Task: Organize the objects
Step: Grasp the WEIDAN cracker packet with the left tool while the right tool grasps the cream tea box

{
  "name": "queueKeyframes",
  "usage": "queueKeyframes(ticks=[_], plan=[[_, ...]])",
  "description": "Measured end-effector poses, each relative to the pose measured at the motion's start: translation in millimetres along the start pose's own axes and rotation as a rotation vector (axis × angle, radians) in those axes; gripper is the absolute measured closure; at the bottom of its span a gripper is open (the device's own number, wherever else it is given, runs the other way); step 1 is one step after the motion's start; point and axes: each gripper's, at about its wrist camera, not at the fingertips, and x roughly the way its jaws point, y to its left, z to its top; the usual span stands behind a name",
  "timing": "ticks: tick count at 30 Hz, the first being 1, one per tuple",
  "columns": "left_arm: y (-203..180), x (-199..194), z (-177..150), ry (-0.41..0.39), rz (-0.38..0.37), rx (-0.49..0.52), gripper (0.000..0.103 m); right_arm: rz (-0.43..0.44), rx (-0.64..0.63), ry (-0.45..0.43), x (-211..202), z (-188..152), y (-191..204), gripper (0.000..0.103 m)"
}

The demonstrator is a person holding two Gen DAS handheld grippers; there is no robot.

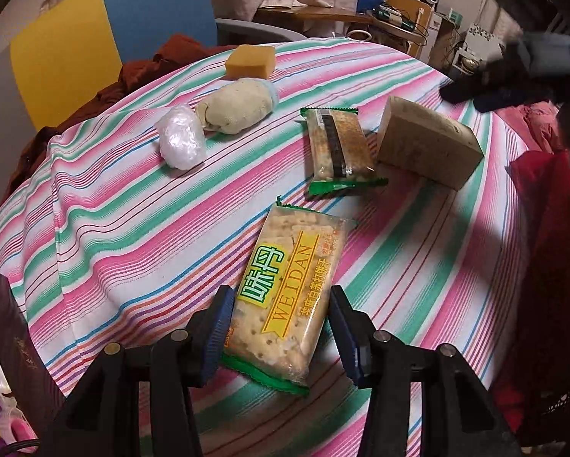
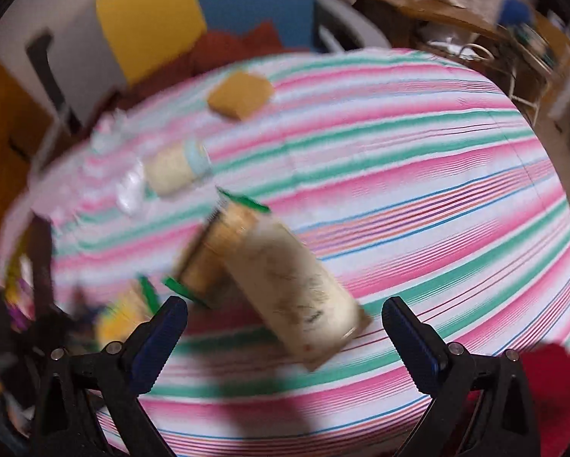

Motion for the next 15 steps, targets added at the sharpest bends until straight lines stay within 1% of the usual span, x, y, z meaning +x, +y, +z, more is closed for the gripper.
queueKeyframes(ticks=[2,5,6,7,8,9,10,12,15], plan=[[0.5,-0.1,-0.7,-0.004,0.001,-0.002,0.052,-0.044,-0.039,0.042,14.5,3.2,-1.2,0.000],[-0.4,3.7,0.6,-0.004,0.009,0.008,0.052,-0.054,-0.069,0.094,30.5,5.3,-1.4,0.003],[-0.7,4.4,0.5,-0.005,0.012,0.010,0.052,-0.070,-0.078,0.110,35.9,6.1,-0.1,0.009],[-0.9,4.4,-0.4,-0.006,0.014,0.010,0.052,-0.084,-0.084,0.131,41.7,5.8,1.1,0.024],[-1.3,5.0,-0.5,-0.008,0.015,0.011,0.053,-0.093,-0.093,0.161,48.4,4.6,2.3,0.031],[-1.7,2.7,-2.6,-0.011,0.017,0.013,0.053,-0.097,-0.102,0.172,51.3,3.1,3.3,0.045],[-2.0,2.6,-2.9,-0.016,0.019,0.015,0.053,-0.097,-0.107,0.173,52.2,1.7,3.9,0.051],[-2.3,2.2,-4.0,-0.027,0.022,0.015,0.053,-0.102,-0.100,0.154,48.5,-1.5,3.2,0.051],[-2.3,-0.6,-5.1,-0.037,0.009,0.006,0.053,-0.092,-0.075,0.094,33.2,-5.1,-1.4,0.051]])
